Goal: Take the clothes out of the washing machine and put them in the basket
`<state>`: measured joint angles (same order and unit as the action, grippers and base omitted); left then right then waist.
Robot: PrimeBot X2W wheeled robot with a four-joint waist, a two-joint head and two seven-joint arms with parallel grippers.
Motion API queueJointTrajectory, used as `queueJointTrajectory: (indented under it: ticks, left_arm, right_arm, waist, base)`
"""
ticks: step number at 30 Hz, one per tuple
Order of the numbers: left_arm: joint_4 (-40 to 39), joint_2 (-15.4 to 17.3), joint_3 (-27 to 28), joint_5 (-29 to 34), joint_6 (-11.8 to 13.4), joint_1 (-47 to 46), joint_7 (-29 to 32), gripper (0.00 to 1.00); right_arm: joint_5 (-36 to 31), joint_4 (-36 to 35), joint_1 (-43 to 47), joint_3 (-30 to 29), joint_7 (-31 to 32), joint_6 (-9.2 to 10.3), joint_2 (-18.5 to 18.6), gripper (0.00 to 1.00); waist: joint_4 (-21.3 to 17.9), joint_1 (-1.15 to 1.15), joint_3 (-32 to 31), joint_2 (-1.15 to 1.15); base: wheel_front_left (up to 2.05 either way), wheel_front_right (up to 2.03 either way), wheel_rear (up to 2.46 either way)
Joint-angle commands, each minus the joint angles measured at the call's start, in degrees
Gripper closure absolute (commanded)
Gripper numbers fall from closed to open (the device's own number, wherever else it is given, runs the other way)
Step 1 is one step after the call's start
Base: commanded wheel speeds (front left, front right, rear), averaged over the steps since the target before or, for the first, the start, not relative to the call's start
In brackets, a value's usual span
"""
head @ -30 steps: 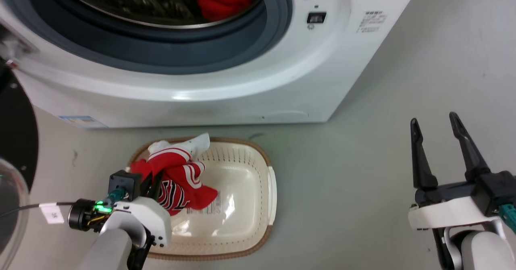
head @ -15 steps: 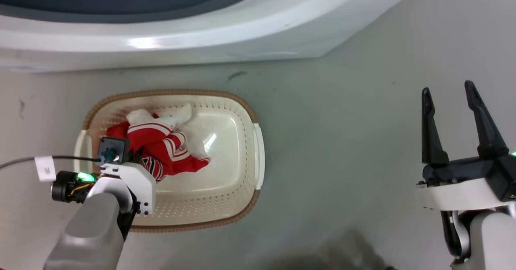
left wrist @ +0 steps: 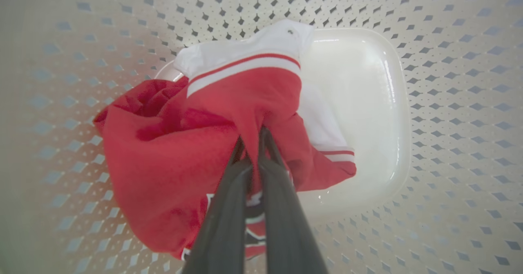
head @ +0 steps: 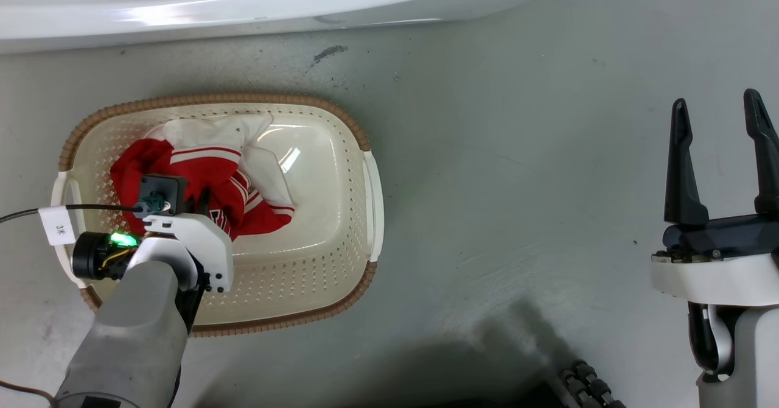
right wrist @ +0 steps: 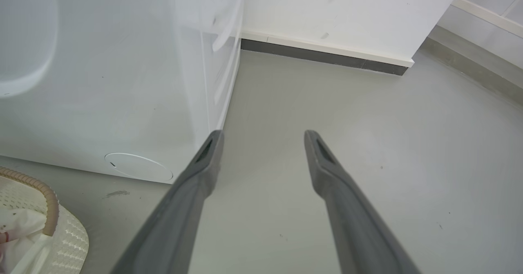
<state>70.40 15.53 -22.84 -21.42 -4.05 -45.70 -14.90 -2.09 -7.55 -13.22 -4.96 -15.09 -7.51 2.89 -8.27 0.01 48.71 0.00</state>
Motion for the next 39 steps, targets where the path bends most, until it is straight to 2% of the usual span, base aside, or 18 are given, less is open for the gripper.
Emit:
queueJointTrajectory:
  ticks: [1, 2, 13, 19, 27, 39]
  left_arm:
    - [0.38, -0.27, -0.08, -0.17, -0.10, -0.38, -0.36, 0.04]
    - [0.47, -0.28, 0.00, -0.15, 0.43, -0.47, -0.38, 0.00]
    - [-4.26, -0.78, 0.85, 0.43, 0.37, 4.03, -0.30, 0.00]
    - [-10.90, -0.52, 2.64, 1.21, -0.48, 8.79, -0.31, 0.00]
    - [-21.23, -0.84, 6.29, 3.84, -0.16, 16.99, -0.31, 0.00]
    - [-36.58, -5.03, 12.34, 8.52, -0.01, 28.94, -0.32, 0.00]
  right_arm:
    - [-0.23, -0.23, -0.77, -0.09, -0.12, 0.04, -0.02, 0.00]
    - [-0.38, -0.07, -0.61, -0.11, -0.12, 0.04, -0.01, 0.00]
    - [-0.88, 2.78, -0.39, -0.26, -0.12, 0.04, -0.01, 0.00]
    - [-1.15, 5.53, 1.86, -0.25, -0.12, 0.05, 0.00, 0.00]
    - [-0.84, 8.72, 4.55, 0.01, -0.12, 0.04, 0.00, 0.00]
    - [0.64, 12.05, 8.73, 0.68, -0.12, 0.04, 0.00, 0.00]
  waist:
    - [0.06, -0.01, -0.15, 0.00]
    - [0.16, -0.01, -0.45, 0.00]
    - [1.79, -0.01, -9.48, 0.00]
    - [2.85, -0.01, -16.41, 0.00]
    - [3.57, -0.01, -24.15, 0.00]
    - [4.25, -0.01, -32.98, 0.00]
  base:
    - [0.00, 0.00, 0.00]
    - [0.00, 0.00, 0.00]
    - [0.00, 0.00, 0.00]
    - [0.00, 0.00, 0.00]
    - [0.00, 0.00, 0.00]
    - [0.00, 0.00, 0.00]
